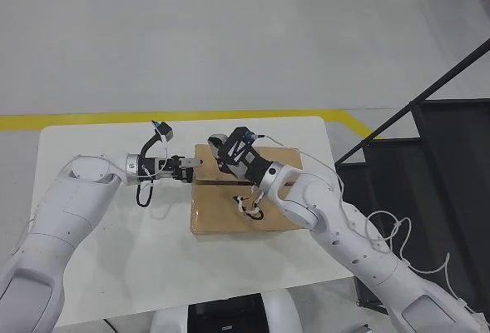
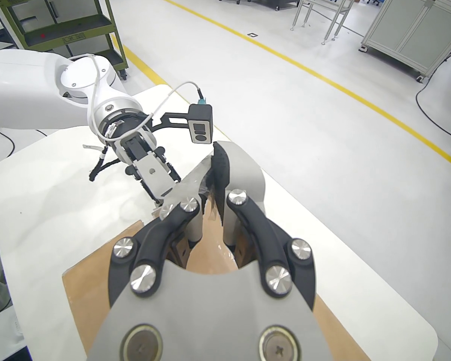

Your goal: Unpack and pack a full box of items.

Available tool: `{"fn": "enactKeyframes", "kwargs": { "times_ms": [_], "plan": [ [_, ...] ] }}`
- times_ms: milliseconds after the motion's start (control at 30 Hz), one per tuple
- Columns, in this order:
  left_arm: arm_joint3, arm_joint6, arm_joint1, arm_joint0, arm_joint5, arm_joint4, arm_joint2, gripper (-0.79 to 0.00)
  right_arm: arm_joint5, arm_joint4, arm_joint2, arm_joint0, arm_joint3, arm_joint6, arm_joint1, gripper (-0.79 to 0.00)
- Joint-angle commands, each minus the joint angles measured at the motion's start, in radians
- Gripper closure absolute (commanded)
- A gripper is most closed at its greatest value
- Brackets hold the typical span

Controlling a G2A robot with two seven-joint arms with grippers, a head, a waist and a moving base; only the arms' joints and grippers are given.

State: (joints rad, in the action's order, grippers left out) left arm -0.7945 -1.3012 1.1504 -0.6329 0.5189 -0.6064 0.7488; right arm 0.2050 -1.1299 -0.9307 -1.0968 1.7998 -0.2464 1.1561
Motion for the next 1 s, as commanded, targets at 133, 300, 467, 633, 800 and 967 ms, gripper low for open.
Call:
{"fn": "enactKeyframes", "kwargs": {
  "times_ms": [133,300,467,633,800,967],
  "plan": [
    [0.004,0.115,-0.017,-0.028,0.032,0.010,0.054,-0.785,0.038,-0.083,0.056,-0.034,-0.091,0.035,0.007,0.000],
    [-0.065,0.180,-0.055,-0.086,0.046,0.052,0.135,-0.785,0.025,-0.085,0.080,-0.010,-0.139,0.059,0.023,0.000],
    [-0.150,0.207,-0.093,-0.145,0.026,0.091,0.217,-0.785,0.030,-0.090,0.081,-0.003,-0.151,0.073,0.030,0.000],
    [-0.237,0.223,-0.121,-0.204,-0.009,0.125,0.285,-0.785,0.050,-0.111,0.087,0.001,-0.157,0.065,0.036,0.000],
    [-0.305,0.230,-0.135,-0.246,-0.044,0.147,0.321,-0.785,0.063,-0.121,0.098,0.007,-0.175,0.052,0.044,0.000],
    [-0.340,0.228,-0.139,-0.265,-0.069,0.157,0.332,-0.785,0.061,-0.153,0.112,0.020,-0.198,0.035,0.052,0.000]
  ]
}}
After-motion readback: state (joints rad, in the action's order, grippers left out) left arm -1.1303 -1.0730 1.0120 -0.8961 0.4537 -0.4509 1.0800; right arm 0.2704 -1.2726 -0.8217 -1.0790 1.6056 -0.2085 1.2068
